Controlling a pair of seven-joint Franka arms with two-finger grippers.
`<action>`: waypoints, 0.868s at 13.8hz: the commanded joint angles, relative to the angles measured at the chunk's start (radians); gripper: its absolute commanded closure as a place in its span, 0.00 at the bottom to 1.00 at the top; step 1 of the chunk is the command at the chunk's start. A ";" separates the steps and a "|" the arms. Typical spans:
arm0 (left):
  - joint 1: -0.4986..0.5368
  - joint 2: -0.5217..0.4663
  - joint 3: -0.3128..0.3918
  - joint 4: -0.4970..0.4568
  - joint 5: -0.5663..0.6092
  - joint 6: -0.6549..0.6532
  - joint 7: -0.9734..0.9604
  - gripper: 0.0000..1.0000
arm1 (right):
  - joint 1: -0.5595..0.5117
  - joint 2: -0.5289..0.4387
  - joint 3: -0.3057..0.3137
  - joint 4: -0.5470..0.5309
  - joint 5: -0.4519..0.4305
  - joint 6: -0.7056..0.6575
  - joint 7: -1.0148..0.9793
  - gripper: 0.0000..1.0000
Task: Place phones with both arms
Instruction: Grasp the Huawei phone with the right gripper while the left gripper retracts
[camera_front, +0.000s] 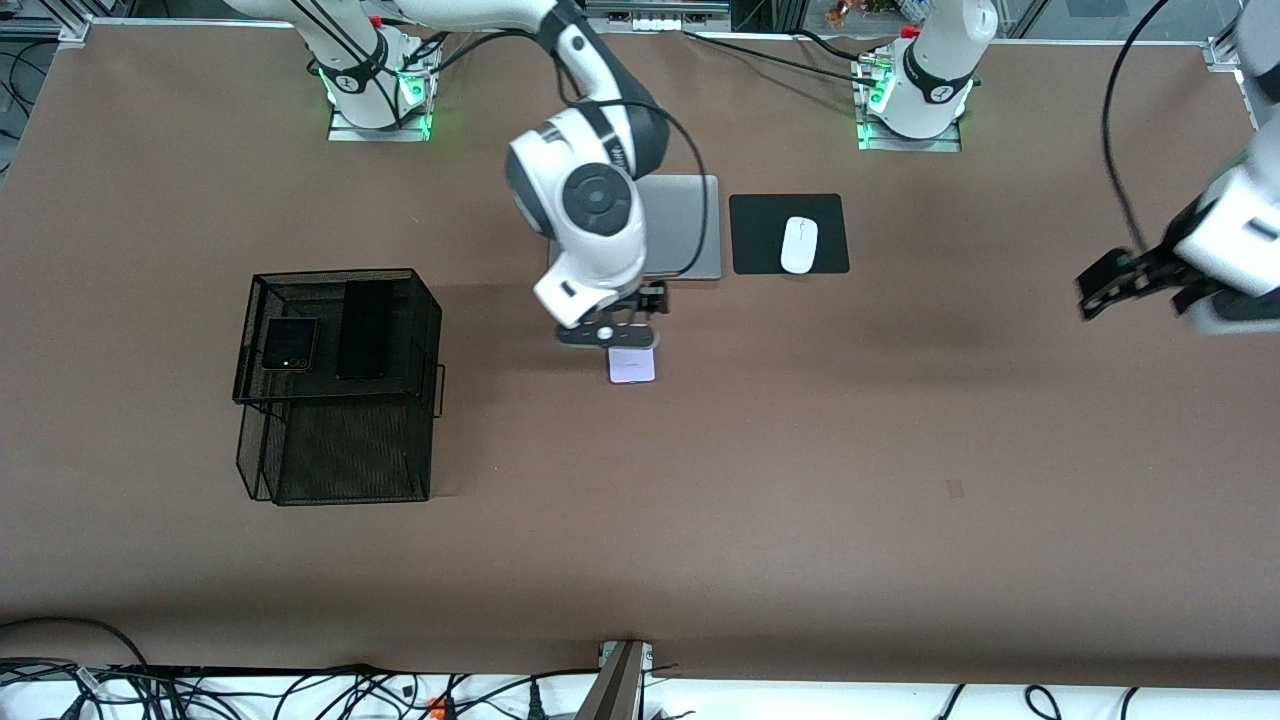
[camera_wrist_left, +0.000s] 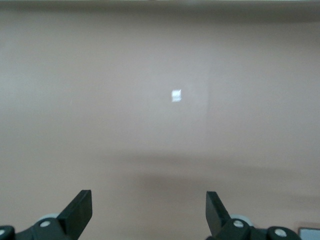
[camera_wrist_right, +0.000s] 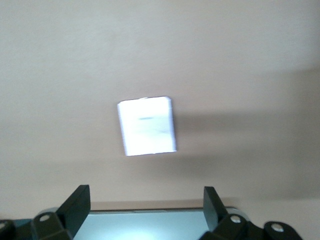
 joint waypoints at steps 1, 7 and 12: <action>-0.009 -0.073 0.080 -0.152 -0.145 0.076 0.074 0.00 | 0.011 0.052 -0.004 -0.015 0.016 0.066 -0.009 0.00; -0.011 -0.031 -0.009 -0.061 0.031 0.024 0.169 0.00 | 0.017 0.109 0.028 -0.168 0.022 0.329 -0.070 0.00; -0.011 -0.030 -0.015 -0.041 0.034 0.018 0.168 0.00 | 0.017 0.129 0.033 -0.168 0.022 0.384 -0.072 0.00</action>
